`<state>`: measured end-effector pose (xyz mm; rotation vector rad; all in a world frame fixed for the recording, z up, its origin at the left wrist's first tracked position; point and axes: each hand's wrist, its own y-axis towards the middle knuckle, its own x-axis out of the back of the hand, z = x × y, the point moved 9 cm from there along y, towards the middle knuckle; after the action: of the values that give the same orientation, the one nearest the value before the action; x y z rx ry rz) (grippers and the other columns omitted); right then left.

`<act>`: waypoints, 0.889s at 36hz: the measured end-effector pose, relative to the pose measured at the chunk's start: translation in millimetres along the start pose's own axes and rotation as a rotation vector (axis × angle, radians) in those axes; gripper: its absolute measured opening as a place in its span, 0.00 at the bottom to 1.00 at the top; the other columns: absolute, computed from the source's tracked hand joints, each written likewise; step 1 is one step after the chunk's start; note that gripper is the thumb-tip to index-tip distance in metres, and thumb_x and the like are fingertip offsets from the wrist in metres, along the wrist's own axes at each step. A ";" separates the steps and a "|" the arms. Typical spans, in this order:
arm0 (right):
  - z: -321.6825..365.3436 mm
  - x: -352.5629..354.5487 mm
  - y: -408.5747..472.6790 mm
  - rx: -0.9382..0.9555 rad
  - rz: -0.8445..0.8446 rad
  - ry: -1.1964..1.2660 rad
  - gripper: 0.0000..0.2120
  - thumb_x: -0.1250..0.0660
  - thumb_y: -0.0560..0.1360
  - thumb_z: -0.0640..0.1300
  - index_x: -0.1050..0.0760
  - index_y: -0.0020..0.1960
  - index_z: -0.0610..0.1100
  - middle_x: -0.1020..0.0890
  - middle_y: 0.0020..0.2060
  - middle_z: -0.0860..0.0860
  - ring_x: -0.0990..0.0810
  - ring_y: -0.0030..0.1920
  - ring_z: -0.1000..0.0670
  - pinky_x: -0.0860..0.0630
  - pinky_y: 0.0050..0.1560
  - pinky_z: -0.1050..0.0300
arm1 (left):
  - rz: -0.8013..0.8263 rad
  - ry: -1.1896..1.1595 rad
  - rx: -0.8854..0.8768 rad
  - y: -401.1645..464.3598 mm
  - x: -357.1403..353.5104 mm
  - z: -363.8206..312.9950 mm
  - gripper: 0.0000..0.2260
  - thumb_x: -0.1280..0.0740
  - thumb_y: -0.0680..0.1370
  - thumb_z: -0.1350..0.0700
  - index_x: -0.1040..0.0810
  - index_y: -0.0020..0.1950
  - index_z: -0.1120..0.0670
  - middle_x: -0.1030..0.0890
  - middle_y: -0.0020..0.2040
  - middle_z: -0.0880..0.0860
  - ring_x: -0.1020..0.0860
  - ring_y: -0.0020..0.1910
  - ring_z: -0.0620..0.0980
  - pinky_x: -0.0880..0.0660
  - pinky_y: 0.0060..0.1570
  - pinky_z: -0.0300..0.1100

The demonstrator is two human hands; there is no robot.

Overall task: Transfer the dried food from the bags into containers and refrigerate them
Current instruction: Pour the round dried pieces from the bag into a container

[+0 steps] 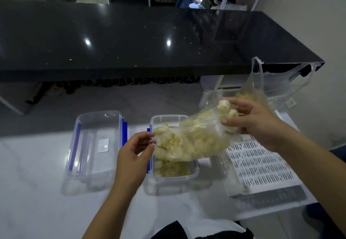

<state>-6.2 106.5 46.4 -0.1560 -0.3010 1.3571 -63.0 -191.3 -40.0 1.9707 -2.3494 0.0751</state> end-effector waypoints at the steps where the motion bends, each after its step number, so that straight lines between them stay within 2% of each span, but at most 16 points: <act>1: 3.9 0.8 0.0 0.013 -0.004 -0.003 0.28 0.22 0.61 0.39 0.19 0.60 0.53 0.14 0.50 0.47 0.13 0.48 0.44 0.16 0.44 0.48 | 0.000 0.006 0.003 0.3 -0.1 1.1 0.14 0.30 0.77 0.66 0.17 0.52 0.45 0.15 0.47 0.43 0.17 0.49 0.41 0.23 0.47 0.28; 3: 5.0 -1.9 0.7 0.014 -0.015 -0.034 0.26 0.22 0.64 0.37 0.18 0.59 0.53 0.14 0.49 0.46 0.13 0.47 0.45 0.16 0.43 0.50 | -0.018 -0.015 0.042 -1.2 0.7 7.1 0.14 0.30 0.77 0.67 0.17 0.52 0.47 0.15 0.46 0.44 0.16 0.49 0.42 0.23 0.46 0.28; 6: 7.2 -8.9 -2.9 0.048 -0.050 -0.119 0.23 0.24 0.68 0.33 0.19 0.59 0.52 0.15 0.49 0.46 0.14 0.43 0.49 0.19 0.38 0.59 | -0.006 -0.008 0.061 -4.2 -0.7 12.7 0.14 0.30 0.77 0.66 0.18 0.52 0.46 0.15 0.46 0.43 0.17 0.49 0.43 0.23 0.46 0.29; 7: 9.6 -9.4 -4.6 0.069 -0.054 -0.128 0.24 0.23 0.68 0.34 0.19 0.59 0.53 0.16 0.50 0.46 0.14 0.43 0.49 0.19 0.39 0.60 | 0.010 0.002 0.053 -4.2 -2.2 12.3 0.14 0.30 0.78 0.65 0.18 0.53 0.45 0.15 0.46 0.43 0.17 0.49 0.43 0.22 0.46 0.29; 11: 16.5 -15.0 -4.1 0.104 -0.038 -0.208 0.28 0.21 0.67 0.36 0.20 0.63 0.55 0.19 0.55 0.45 0.15 0.50 0.45 0.16 0.50 0.49 | -0.008 0.032 0.057 -3.0 -1.0 14.3 0.13 0.30 0.78 0.64 0.18 0.53 0.45 0.15 0.47 0.43 0.17 0.50 0.42 0.22 0.46 0.29; 17: 26.9 -12.5 -1.2 0.146 -0.084 -0.151 0.25 0.22 0.67 0.35 0.19 0.59 0.56 0.17 0.51 0.46 0.14 0.48 0.46 0.16 0.45 0.52 | -0.023 0.062 0.068 -5.8 -1.2 18.6 0.12 0.29 0.78 0.61 0.19 0.52 0.42 0.16 0.47 0.38 0.18 0.49 0.37 0.22 0.45 0.27; 20: 18.5 -22.8 1.4 0.109 -0.064 -0.286 0.27 0.22 0.68 0.36 0.21 0.63 0.56 0.20 0.53 0.49 0.16 0.48 0.49 0.18 0.42 0.61 | -0.034 0.047 0.083 -8.0 -0.8 23.3 0.12 0.30 0.78 0.64 0.18 0.51 0.45 0.16 0.46 0.39 0.18 0.48 0.39 0.23 0.44 0.28; 22: 15.7 -26.8 0.6 0.089 -0.059 -0.307 0.28 0.22 0.68 0.35 0.22 0.64 0.56 0.21 0.54 0.49 0.17 0.46 0.51 0.20 0.41 0.63 | -0.026 0.028 0.083 -9.9 -1.7 24.9 0.13 0.30 0.78 0.65 0.18 0.50 0.46 0.16 0.46 0.41 0.17 0.48 0.41 0.22 0.45 0.29; 25: 28.9 -20.4 -0.2 0.158 -0.084 -0.225 0.26 0.21 0.67 0.37 0.19 0.59 0.60 0.20 0.51 0.51 0.16 0.43 0.53 0.20 0.40 0.63 | -0.026 0.042 0.057 -7.6 -2.2 23.0 0.13 0.30 0.78 0.65 0.18 0.51 0.45 0.15 0.47 0.41 0.17 0.48 0.41 0.22 0.45 0.29; 29: 29.0 -28.8 2.2 0.136 -0.059 -0.314 0.27 0.22 0.68 0.37 0.21 0.61 0.58 0.22 0.53 0.51 0.18 0.45 0.50 0.21 0.38 0.66 | -0.052 0.009 0.093 -10.0 0.4 29.4 0.14 0.30 0.77 0.66 0.17 0.50 0.45 0.15 0.46 0.42 0.17 0.48 0.42 0.22 0.46 0.30; 32: 37.8 -21.3 0.1 0.201 -0.128 -0.195 0.26 0.21 0.67 0.38 0.20 0.60 0.57 0.20 0.53 0.48 0.15 0.46 0.48 0.17 0.41 0.59 | -0.033 0.026 0.073 -8.8 -1.0 29.1 0.15 0.30 0.77 0.66 0.18 0.50 0.44 0.15 0.47 0.42 0.17 0.49 0.43 0.21 0.47 0.32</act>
<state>-21.6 83.3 79.8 0.1618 -0.3294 1.2685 -54.9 -194.3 -69.2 2.0280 -2.3290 0.1865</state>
